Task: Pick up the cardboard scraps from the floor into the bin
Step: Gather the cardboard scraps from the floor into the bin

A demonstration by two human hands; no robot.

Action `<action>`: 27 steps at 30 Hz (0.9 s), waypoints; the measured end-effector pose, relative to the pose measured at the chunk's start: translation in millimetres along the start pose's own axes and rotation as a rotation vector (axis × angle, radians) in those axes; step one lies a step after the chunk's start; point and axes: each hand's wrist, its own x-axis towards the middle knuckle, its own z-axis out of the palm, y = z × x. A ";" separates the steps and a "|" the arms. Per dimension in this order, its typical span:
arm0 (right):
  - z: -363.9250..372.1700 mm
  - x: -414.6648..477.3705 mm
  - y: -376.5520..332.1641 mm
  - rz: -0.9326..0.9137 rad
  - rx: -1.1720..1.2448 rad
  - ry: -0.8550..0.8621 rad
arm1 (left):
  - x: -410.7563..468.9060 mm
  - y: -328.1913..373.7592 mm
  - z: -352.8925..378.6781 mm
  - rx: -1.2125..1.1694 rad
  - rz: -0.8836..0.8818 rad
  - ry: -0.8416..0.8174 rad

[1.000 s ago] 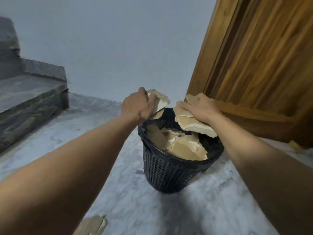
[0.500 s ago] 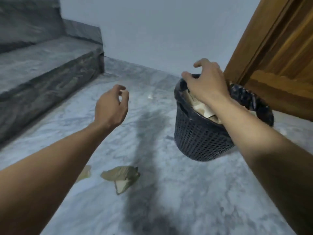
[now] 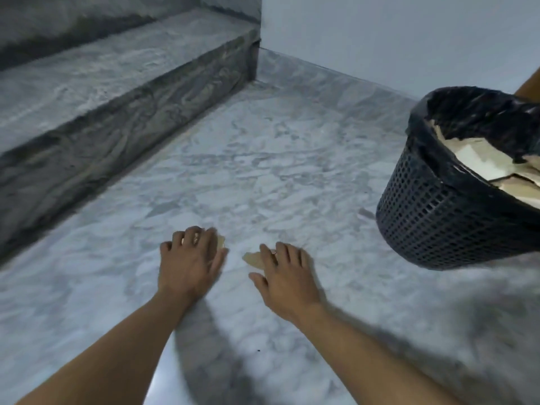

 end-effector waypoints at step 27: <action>-318.0 -31.5 197.0 0.481 -0.003 0.589 | 170.7 269.5 -253.5 -0.460 0.436 0.353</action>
